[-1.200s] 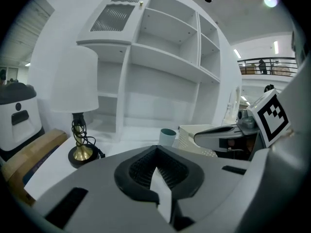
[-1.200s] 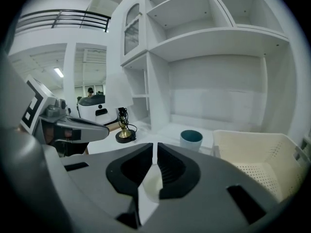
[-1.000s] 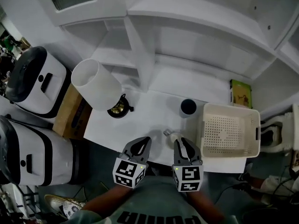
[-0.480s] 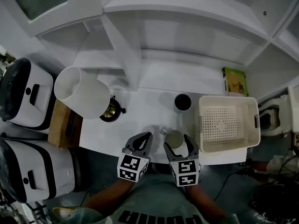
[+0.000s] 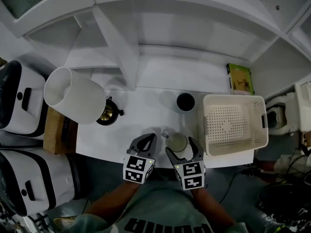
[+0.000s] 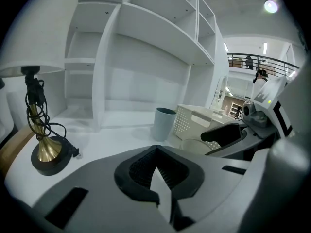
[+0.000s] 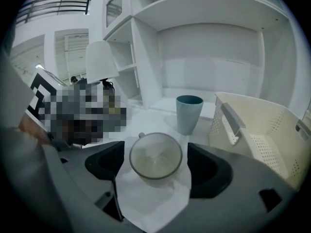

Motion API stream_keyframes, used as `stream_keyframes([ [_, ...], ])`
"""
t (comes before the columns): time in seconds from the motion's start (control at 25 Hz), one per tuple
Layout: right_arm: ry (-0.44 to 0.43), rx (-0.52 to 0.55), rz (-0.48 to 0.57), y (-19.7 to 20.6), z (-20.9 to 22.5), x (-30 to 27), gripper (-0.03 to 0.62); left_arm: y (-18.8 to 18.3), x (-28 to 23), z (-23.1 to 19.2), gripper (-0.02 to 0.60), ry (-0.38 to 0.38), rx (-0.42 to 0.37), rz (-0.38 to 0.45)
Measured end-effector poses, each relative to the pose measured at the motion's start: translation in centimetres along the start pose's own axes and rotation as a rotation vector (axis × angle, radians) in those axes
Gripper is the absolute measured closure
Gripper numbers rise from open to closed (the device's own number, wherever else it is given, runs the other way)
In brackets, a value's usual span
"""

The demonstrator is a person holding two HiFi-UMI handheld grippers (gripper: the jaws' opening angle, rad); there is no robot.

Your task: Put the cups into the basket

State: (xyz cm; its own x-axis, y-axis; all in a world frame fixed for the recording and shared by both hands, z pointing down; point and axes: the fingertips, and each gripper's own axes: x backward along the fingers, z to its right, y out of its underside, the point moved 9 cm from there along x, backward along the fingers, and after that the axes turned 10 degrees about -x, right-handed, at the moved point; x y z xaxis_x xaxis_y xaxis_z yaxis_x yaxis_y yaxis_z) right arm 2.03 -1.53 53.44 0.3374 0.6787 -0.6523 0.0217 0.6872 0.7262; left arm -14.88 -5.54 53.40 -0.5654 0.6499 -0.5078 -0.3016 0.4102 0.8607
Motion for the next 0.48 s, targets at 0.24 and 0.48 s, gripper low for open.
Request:
stream_keyframes([
  [0.24, -0.004, 0.014, -0.014, 0.6, 0.2, -0.7, 0.207, 1.3, -0.5, 0.1, 0.575, -0.006, 0.019, -0.019],
  [0.48, -0.016, 0.012, -0.042, 0.7, -0.2, -1.8, 0.207, 2.2, -0.4, 0.1, 0.575, -0.029, 0.017, -0.041],
])
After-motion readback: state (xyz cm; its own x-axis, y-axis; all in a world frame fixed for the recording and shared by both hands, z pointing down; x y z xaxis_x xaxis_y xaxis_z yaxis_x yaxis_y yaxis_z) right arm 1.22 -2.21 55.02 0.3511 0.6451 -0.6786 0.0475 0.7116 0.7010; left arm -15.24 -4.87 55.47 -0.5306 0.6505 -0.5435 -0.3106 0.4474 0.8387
